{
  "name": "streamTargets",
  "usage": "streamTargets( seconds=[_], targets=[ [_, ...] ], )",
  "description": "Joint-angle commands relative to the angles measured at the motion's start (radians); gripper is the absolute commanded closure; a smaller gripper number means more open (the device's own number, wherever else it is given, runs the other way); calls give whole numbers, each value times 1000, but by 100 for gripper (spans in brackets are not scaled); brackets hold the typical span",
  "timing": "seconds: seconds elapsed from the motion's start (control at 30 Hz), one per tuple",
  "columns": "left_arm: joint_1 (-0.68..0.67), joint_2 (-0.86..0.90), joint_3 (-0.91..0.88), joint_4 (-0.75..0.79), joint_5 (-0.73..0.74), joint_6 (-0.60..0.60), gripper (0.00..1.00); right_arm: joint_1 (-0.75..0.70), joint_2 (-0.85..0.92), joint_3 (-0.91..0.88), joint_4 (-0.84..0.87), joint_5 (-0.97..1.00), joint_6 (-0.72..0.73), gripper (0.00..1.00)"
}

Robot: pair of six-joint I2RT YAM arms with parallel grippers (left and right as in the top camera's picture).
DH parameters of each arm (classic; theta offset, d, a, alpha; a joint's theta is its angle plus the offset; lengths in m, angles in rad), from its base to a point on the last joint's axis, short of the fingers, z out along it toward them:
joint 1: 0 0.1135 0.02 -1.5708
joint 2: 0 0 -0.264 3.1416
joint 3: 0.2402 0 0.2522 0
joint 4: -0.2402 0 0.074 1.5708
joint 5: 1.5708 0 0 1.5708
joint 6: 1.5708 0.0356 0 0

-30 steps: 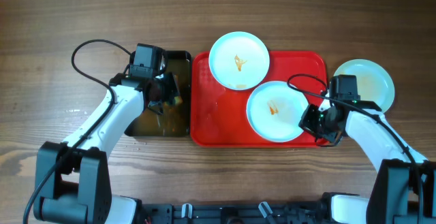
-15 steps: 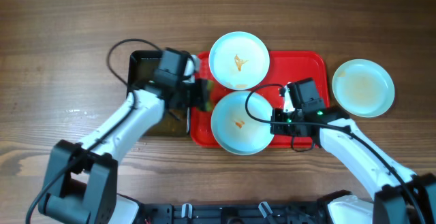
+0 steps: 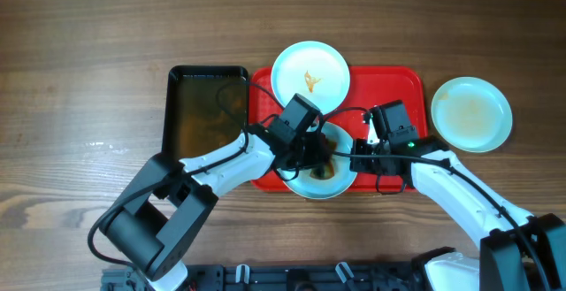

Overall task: Clean dirty plates on tray and stack at the side
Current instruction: 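Scrub the held plate with the sponge in the left gripper, then move the plate with the right gripper and stack it on the cleaned plate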

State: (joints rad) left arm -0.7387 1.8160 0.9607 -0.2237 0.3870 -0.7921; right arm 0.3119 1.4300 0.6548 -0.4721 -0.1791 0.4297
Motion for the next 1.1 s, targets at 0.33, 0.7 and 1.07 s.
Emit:
streamTargets(
  seconds=[0.33,0.7,1.07],
  targets=[
    [144,-39,1,-180,-228,7,96,5,6,-5,0,7,17,96],
    [365,-347,2,-277,-325,273,96,5,6,-5,17,7,15,82],
    [483,-56,2,-261,-322,445,95,5,102,-6,72,-61,-11,96]
  ],
)
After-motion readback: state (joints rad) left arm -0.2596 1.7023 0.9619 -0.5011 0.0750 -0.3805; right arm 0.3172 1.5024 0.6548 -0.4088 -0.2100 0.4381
